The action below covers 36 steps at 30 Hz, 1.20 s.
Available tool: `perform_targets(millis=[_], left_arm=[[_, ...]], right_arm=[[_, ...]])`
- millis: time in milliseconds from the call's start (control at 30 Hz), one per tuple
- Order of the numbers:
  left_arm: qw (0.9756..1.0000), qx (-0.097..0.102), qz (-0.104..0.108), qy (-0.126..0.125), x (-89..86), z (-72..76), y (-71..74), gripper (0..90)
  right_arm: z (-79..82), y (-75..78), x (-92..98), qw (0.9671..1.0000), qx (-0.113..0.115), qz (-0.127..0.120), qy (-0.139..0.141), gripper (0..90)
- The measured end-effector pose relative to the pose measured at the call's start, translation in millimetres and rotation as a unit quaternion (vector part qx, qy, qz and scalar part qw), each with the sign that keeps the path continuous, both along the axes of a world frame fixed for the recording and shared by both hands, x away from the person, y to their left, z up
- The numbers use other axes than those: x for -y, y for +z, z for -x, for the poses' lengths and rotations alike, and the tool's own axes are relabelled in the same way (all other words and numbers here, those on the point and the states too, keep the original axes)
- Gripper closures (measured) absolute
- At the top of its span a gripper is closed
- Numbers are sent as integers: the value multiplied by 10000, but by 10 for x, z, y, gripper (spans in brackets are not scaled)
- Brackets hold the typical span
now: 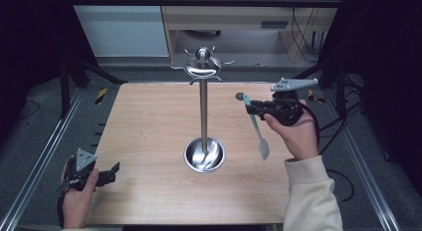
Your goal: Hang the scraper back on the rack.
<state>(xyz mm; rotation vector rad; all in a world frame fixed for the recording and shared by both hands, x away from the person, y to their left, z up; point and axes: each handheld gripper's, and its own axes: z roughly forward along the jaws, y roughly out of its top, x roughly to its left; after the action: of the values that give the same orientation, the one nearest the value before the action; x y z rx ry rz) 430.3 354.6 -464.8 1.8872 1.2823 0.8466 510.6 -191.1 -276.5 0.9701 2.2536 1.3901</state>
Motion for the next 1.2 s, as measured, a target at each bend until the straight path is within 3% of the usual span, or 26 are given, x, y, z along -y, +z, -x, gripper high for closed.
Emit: perform_targets(millis=[433, 733, 1200], left_arm=[[10000, 55, 37, 0, -24, -6, 25, 26], [10000, 43, -46, -64, 4, -16, 26, 26], [9999, -22, -120, -110, 36, -18, 6, 26]], right_arm=[[232, 207, -68, 9985, 485, -258, -1, 743], [414, 365, -162, 9950, 885, -448, 71, 743], [601, 534, -287, 9904, 1259, -561, 137, 742]])
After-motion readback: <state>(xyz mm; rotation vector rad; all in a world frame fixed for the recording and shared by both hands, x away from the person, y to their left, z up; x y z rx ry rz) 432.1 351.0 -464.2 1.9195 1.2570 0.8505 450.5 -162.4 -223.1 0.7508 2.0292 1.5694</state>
